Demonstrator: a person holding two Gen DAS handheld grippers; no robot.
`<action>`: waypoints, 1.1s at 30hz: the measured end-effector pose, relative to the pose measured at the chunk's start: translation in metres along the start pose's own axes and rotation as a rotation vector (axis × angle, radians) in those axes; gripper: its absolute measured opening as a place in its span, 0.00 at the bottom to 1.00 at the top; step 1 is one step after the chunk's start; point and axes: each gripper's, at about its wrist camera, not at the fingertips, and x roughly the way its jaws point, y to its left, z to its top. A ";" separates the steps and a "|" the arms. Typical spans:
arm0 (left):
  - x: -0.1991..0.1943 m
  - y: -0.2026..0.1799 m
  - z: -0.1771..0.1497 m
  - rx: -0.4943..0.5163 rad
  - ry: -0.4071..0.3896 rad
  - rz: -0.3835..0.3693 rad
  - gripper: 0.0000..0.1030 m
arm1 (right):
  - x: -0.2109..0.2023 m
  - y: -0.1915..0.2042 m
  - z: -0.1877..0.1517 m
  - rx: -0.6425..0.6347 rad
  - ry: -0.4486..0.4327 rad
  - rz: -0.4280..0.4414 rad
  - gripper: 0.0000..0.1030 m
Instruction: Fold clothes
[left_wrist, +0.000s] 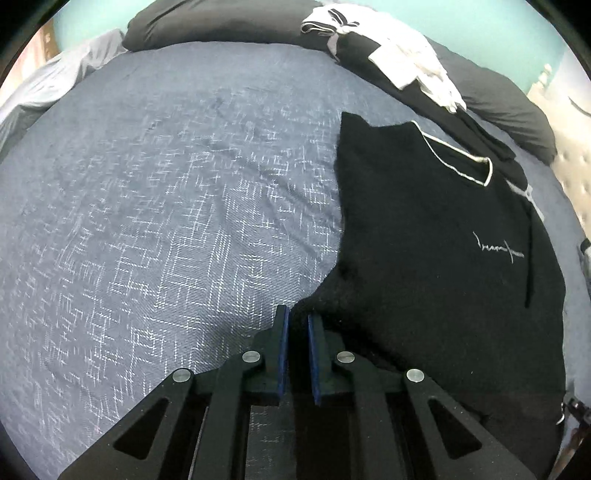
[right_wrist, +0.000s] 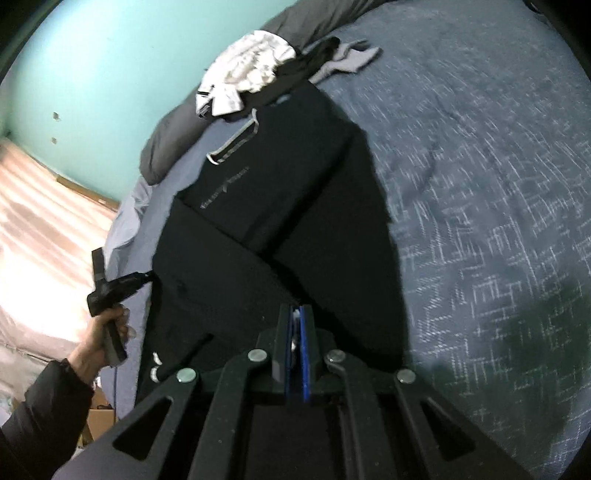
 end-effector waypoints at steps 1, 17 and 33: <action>0.000 -0.001 0.000 0.005 0.004 -0.001 0.11 | 0.000 0.002 0.000 -0.010 -0.002 -0.007 0.03; -0.034 -0.002 -0.001 0.011 0.011 0.003 0.19 | -0.019 0.008 0.001 0.041 -0.045 0.038 0.46; -0.077 -0.002 -0.015 0.046 0.002 0.007 0.21 | -0.005 0.031 -0.025 -0.006 0.055 0.047 0.05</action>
